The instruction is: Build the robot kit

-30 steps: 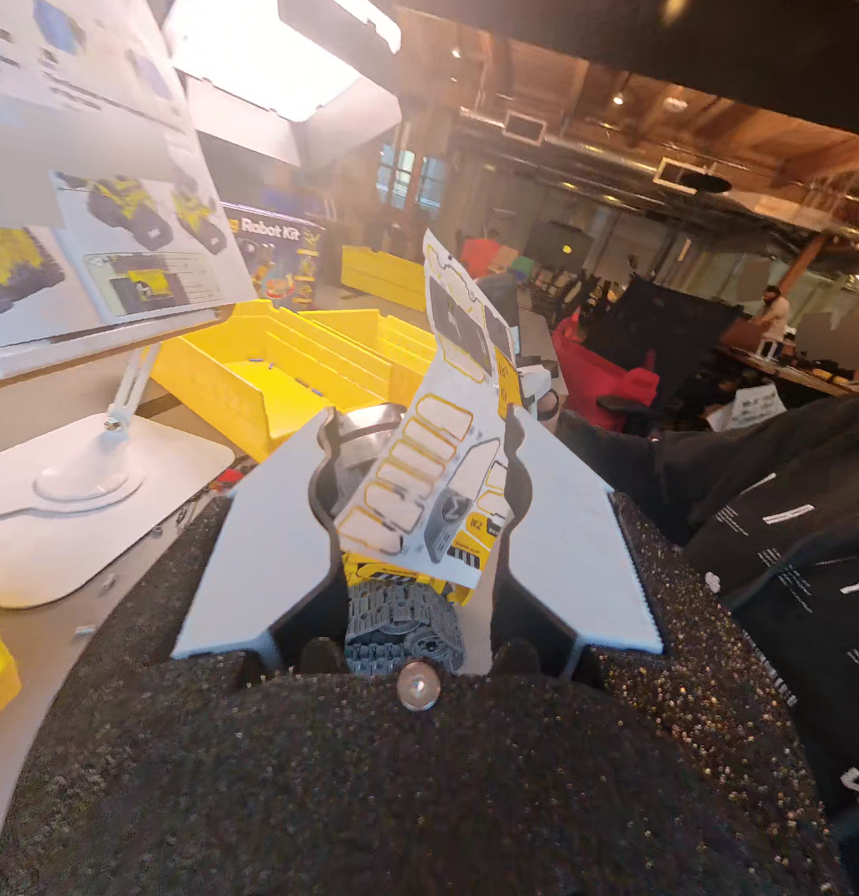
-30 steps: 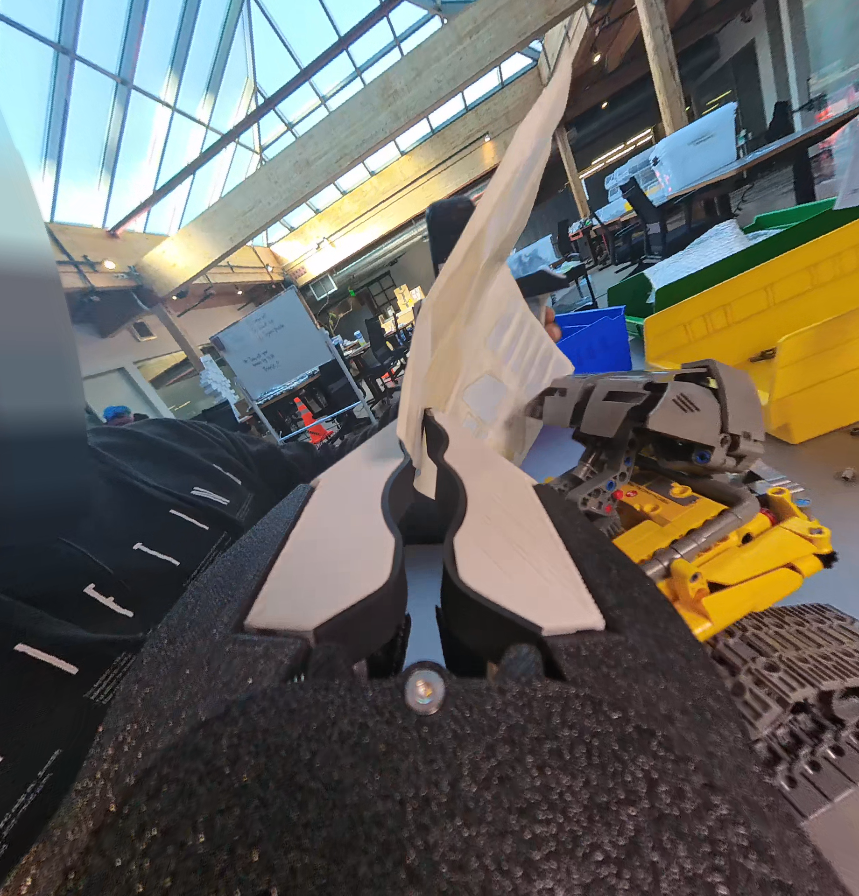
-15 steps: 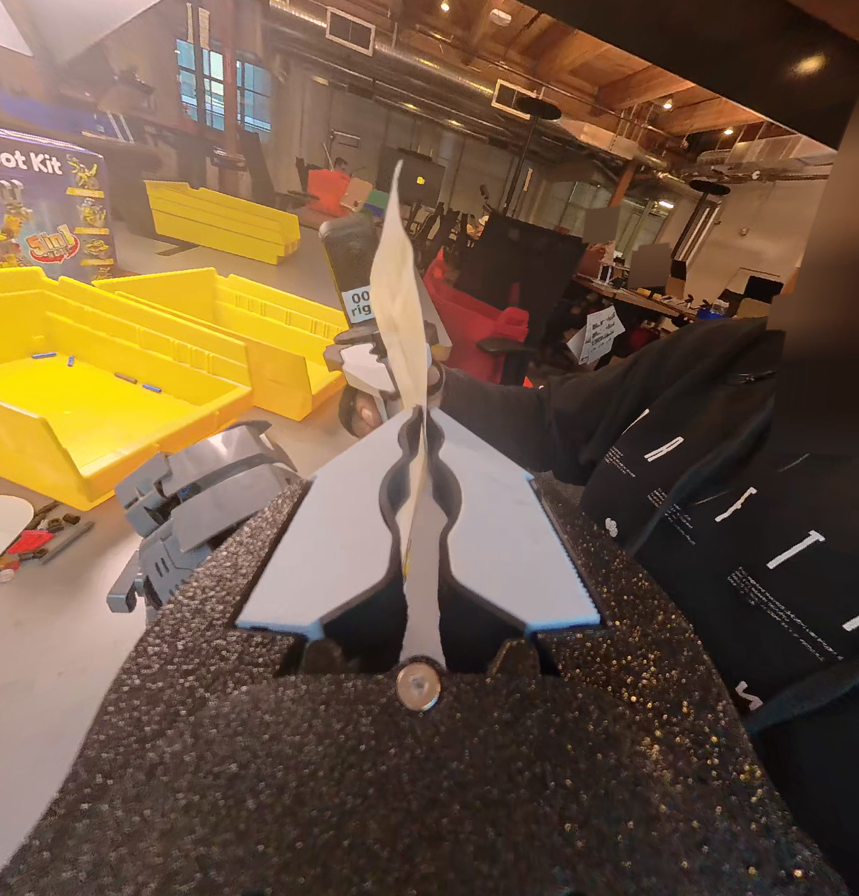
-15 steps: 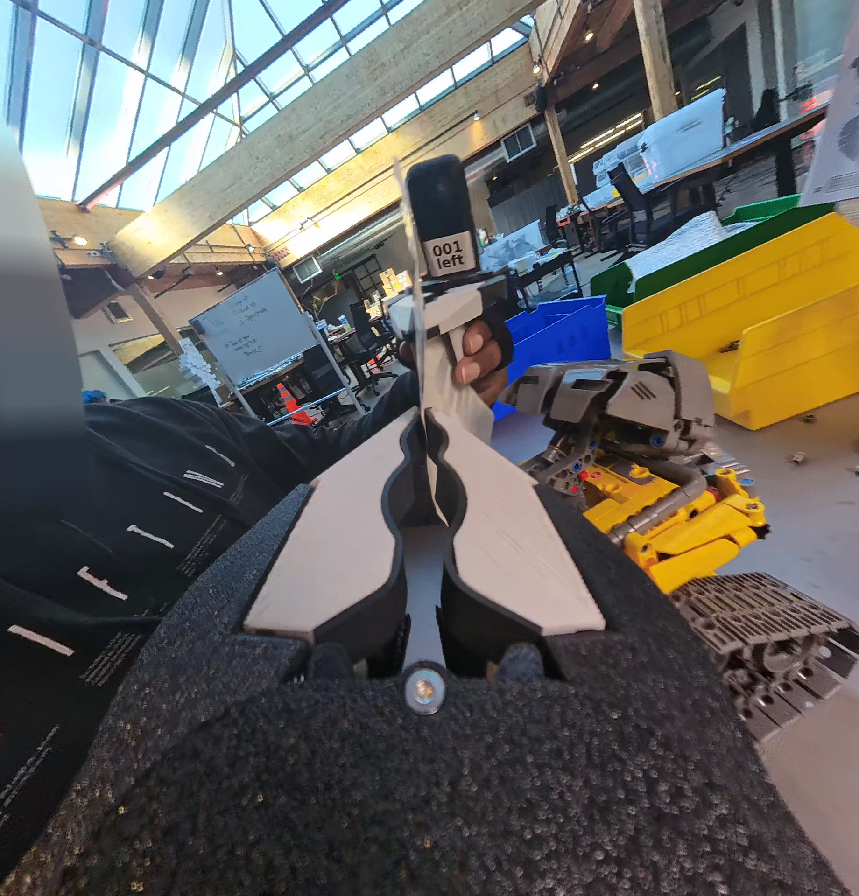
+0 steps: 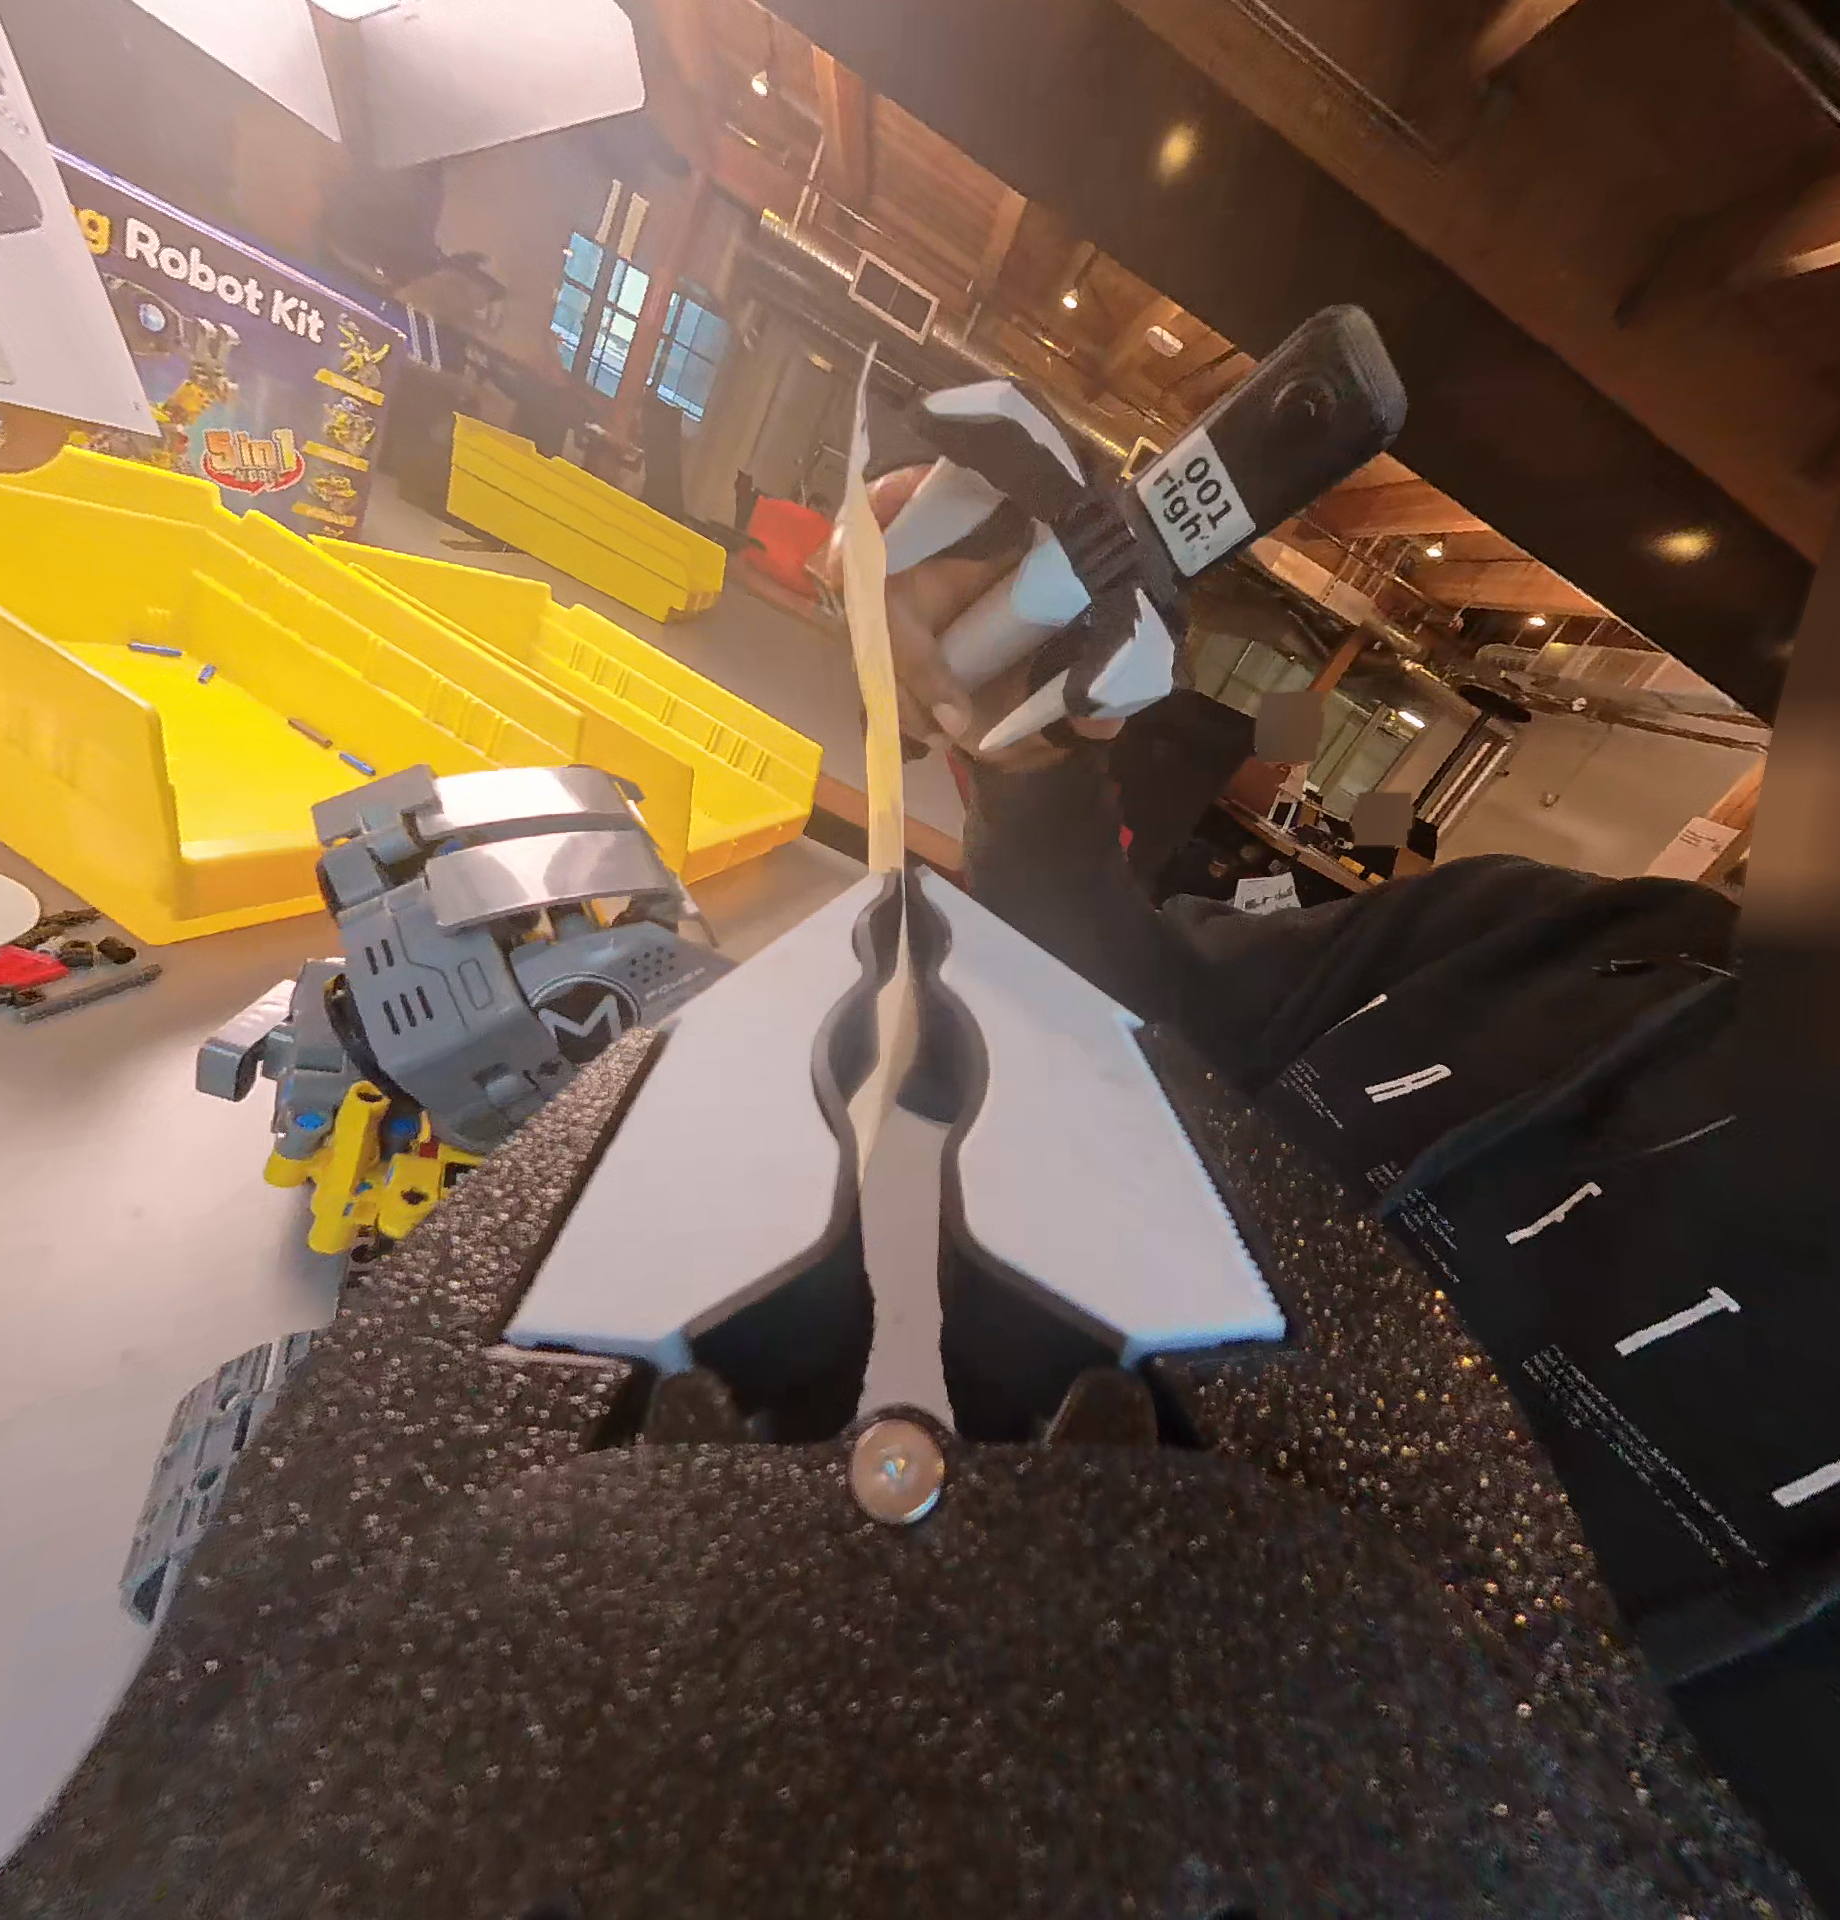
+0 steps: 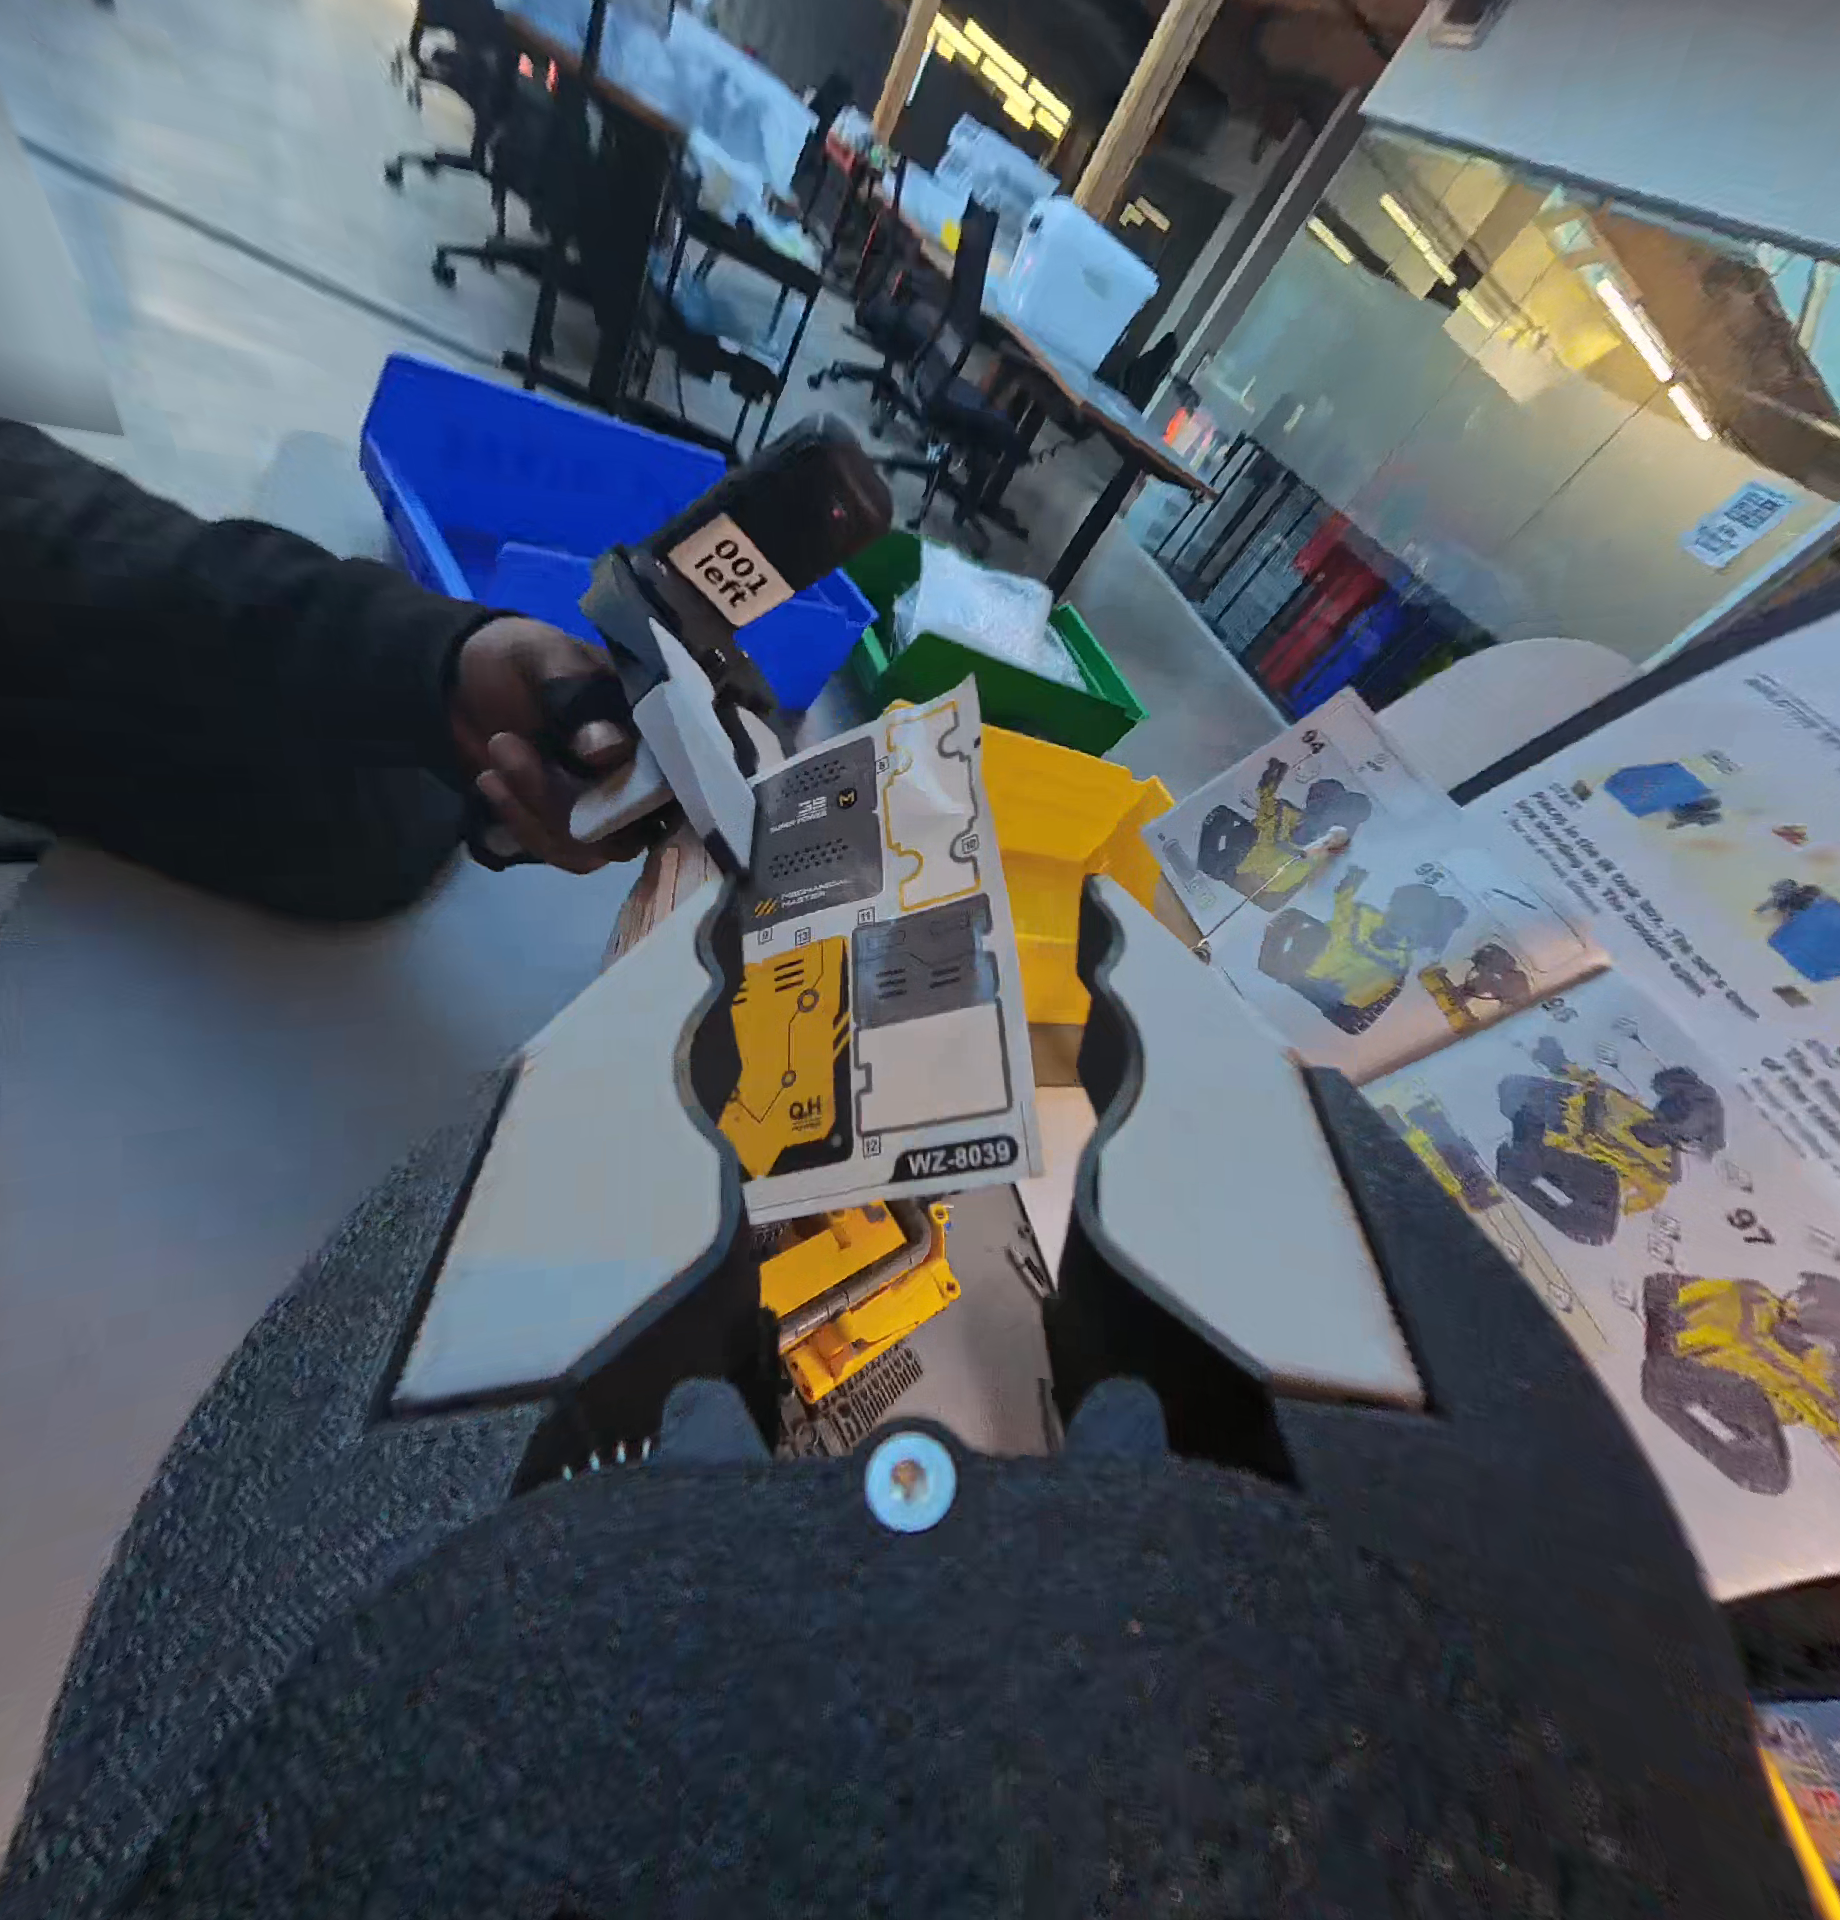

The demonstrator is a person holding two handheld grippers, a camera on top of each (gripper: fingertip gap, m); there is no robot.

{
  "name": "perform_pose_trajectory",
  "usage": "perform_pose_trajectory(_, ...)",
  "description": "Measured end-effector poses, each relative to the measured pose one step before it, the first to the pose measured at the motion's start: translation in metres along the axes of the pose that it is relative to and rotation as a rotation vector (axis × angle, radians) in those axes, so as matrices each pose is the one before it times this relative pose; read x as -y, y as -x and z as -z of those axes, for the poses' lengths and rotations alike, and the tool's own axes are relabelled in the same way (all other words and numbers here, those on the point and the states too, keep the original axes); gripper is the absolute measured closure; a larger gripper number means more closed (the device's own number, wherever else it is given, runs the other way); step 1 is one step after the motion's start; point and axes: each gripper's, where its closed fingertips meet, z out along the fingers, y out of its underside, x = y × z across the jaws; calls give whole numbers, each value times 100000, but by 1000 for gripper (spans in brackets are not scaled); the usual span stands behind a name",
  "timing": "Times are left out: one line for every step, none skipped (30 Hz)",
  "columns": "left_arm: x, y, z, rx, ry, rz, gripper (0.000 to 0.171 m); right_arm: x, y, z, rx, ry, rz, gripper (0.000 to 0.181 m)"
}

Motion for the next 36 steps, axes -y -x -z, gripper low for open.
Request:
perform_pose_trajectory(-127,-103,175,-1301,-41,-836,171,-218,375,-800,2719,4380,1370,107)
perform_pose_trajectory(-151,-96,161,-1028,103,-772,171,-321,151,-737,2065,3859,552,102)
perform_pose_trajectory(-154,-75,116,-650,54,-784,171,-253,-207,-649,-161,2156,569,103)
perform_pose_trajectory(-136,-67,73,-420,-57,-895,171,-174,-95,-573,335,389,539,105)
perform_pose_trajectory(-111,-152,30,-850,-155,-1047,171,-316,276,-532,2575,429,-1005,113)
perform_pose_trajectory(-38,-224,13,-1229,-539,-1006,171,-536,456,-503,3643,1262,-2086,124)
perform_pose_trajectory(9,-291,-6,-1604,-626,-745,171,-561,298,-401,2517,648,-1829,140)
perform_pose_trajectory(-25,-308,-58,-1646,-62,-739,171,-417,194,-252,1870,-723,-1457,156)
perform_pose_trajectory(-115,-243,-63,-1072,593,-1289,171,-208,186,-94,2225,-2046,-2519,170)
perform_pose_trajectory(-131,-145,-73,-333,726,-1922,171,-5,136,54,3051,-2837,-5175,181)
perform_pose_trajectory(-98,-118,-55,70,393,-2146,171,234,179,142,4389,-3765,-7553,181)
perform_pose_trajectory(-35,-72,-61,573,194,-2046,170,382,125,218,4687,-4349,-9081,181)
perform_pose_trajectory(-17,-48,-71,962,326,-2001,168,347,93,191,4447,-3789,-9209,181)
perform_pose_trajectory(-2,-157,-73,453,453,-2112,166,127,23,127,3460,-2397,-7302,181)
perform_pose_trajectory(27,-204,-43,201,505,-2337,164,2,-113,68,1830,-1574,-5209,181)
perform_pose_trajectory(19,-138,5,667,507,-2611,163,-32,33,32,2574,-1402,-4933,181)
perform_pose_trajectory(33,10,54,1481,441,-2763,162,179,189,56,3926,-2649,-6672,181)
perform_pose_trajectory(44,225,78,2615,345,-2580,163,299,103,71,3717,-3362,-7339,181)
perform_pose_trajectory(26,280,90,2818,376,-2083,167,165,-21,21,2539,-2426,-5528,181)
perform_pose_trajectory(-10,147,71,1724,537,-1568,169,44,26,-42,2395,-1746,-3949,181)
perform_pose_trajectory(-7,-56,53,257,270,-1057,170,44,179,-98,3084,-1797,-3536,181)
perform_pose_trajectory(100,-167,59,-579,-469,-547,171,1,189,-120,3061,-1426,-3449,181)
perform_pose_trajectory(187,-191,60,-915,-926,-5,171,32,10,-109,1768,-1331,-2638,181)
perform_pose_trajectory(214,-131,62,-809,-983,978,171,-26,-262,-72,-484,-465,-582,181)
perform_pose_trajectory(156,-58,55,-940,-629,2004,171,-42,-530,-38,-3322,592,3470,181)
perform_pose_trajectory(51,-44,75,-1251,-178,2539,171,205,-800,111,-7155,392,8838,178)
perform_pose_trajectory(-15,192,104,102,-186,2949,171,582,-1188,354,-12203,-23,14641,169)
perform_pose_trajectory(-86,488,120,1650,68,3655,171,910,-1017,571,-13847,-475,19988,160)
perform_pose_trajectory(-141,518,127,1405,268,4220,171,1150,-439,680,-11925,-1001,22431,151)
perform_pose_trajectory(-62,476,112,854,-246,4114,171,1309,361,652,-6779,-1407,21247,144)
perform_pose_trajectory(-25,397,75,355,-296,3744,171,1181,1082,510,-759,-462,17921,141)
perform_pose_trajectory(-160,334,3,165,584,3037,171,768,1469,264,3115,1653,13344,139)
perform_pose_trajectory(-325,298,-83,531,1687,1736,171,214,1616,-43,4989,3893,9228,138)
perform_pose_trajectory(-455,167,-181,338,2353,277,171,-249,1707,-358,6119,4976,5709,136)
perform_pose_trajectory(-482,-133,-256,-716,2373,-712,171,-582,1485,-681,5523,5215,2422,130)
perform_pose_trajectory(-412,-339,-290,-1458,2100,-1294,171,-728,1257,-867,4938,4479,706,124)
